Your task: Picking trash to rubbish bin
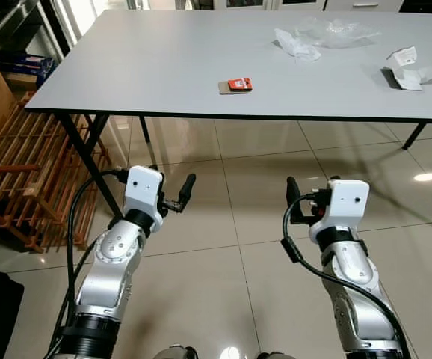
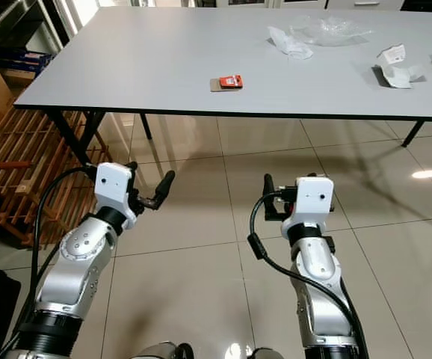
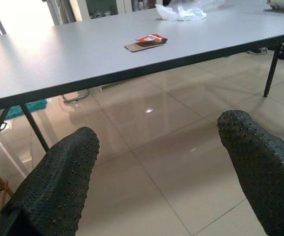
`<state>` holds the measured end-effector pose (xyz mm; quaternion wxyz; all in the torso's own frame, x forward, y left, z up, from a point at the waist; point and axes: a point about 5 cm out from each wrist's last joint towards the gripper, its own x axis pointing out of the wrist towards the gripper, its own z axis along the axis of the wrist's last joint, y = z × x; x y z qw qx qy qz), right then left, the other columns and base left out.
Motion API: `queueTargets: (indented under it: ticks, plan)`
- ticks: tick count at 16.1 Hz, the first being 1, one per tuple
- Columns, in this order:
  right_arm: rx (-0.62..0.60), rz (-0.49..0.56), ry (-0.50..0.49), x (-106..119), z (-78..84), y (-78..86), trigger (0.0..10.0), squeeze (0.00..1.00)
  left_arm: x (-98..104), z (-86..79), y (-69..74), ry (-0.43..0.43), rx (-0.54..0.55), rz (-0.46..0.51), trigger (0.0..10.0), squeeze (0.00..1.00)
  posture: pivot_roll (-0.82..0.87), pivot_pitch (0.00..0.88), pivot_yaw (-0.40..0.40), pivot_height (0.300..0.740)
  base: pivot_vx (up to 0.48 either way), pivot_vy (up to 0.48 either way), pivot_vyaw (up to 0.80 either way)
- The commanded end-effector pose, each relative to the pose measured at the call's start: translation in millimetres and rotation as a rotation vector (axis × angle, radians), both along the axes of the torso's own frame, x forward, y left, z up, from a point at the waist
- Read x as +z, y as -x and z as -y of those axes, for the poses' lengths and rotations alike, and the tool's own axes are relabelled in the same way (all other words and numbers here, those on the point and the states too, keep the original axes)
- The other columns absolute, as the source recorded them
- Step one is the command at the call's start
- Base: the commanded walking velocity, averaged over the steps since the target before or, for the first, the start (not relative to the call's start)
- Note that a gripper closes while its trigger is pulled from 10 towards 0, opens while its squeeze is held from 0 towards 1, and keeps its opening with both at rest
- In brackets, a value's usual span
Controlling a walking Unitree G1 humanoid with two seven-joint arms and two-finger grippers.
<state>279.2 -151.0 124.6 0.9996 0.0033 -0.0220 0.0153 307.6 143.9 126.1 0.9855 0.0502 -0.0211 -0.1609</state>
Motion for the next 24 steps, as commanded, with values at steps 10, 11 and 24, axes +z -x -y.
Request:
queueTargets:
  ticks: [10,11,24]
  plan:
    - [0.001,0.044,0.028,9,0.6,3.0,10.0,0.00,8,3.1,-5.8,0.005,0.002,0.037,10.0,0.00,-0.05,0.103,0.044,0.740,0.185,0.000,0.00]
    - [0.003,0.048,0.031,10,-0.1,3.0,10.0,0.00,9,3.1,-5.9,0.006,0.002,0.039,10.0,0.00,-0.05,0.103,0.044,0.740,0.480,0.000,0.00]
    - [-0.001,0.125,0.105,31,3.5,17.5,10.0,0.00,15,4.9,-7.7,0.018,0.014,0.060,10.0,0.00,-0.08,0.109,0.046,0.740,0.480,0.000,0.00]
